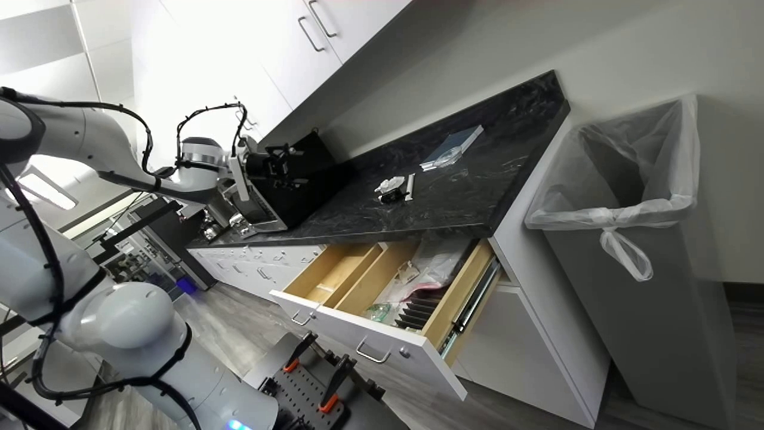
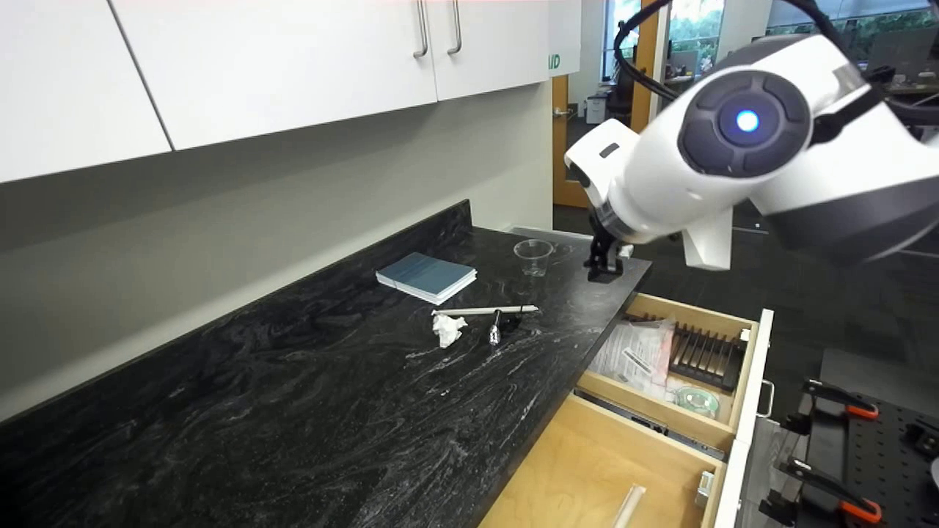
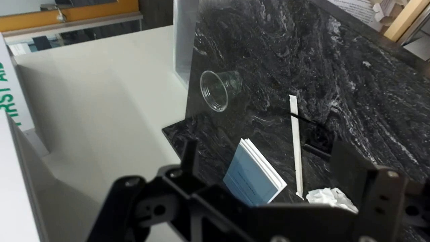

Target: Open the second drawer from the right, put the black object on the counter into it, and then close the drawer

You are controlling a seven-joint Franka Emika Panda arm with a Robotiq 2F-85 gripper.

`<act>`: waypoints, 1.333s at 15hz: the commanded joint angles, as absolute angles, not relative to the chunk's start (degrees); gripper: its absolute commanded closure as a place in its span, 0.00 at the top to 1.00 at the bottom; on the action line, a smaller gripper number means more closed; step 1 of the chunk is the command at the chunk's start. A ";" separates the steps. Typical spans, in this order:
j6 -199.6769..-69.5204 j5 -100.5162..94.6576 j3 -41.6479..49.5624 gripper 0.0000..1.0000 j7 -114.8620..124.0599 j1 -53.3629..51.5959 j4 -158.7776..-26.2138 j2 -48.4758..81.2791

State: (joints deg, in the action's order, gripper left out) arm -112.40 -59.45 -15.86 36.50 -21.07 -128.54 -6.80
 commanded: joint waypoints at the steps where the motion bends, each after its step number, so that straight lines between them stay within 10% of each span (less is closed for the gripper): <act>1: -116.04 -55.59 -14.50 1.00 27.59 -17.58 -124.10 -4.38; 20: -116.33 -42.63 -13.34 1.00 52.64 -15.58 -115.63 5.29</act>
State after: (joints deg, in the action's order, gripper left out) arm -116.48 -42.67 -13.56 52.79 -15.32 -115.75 5.28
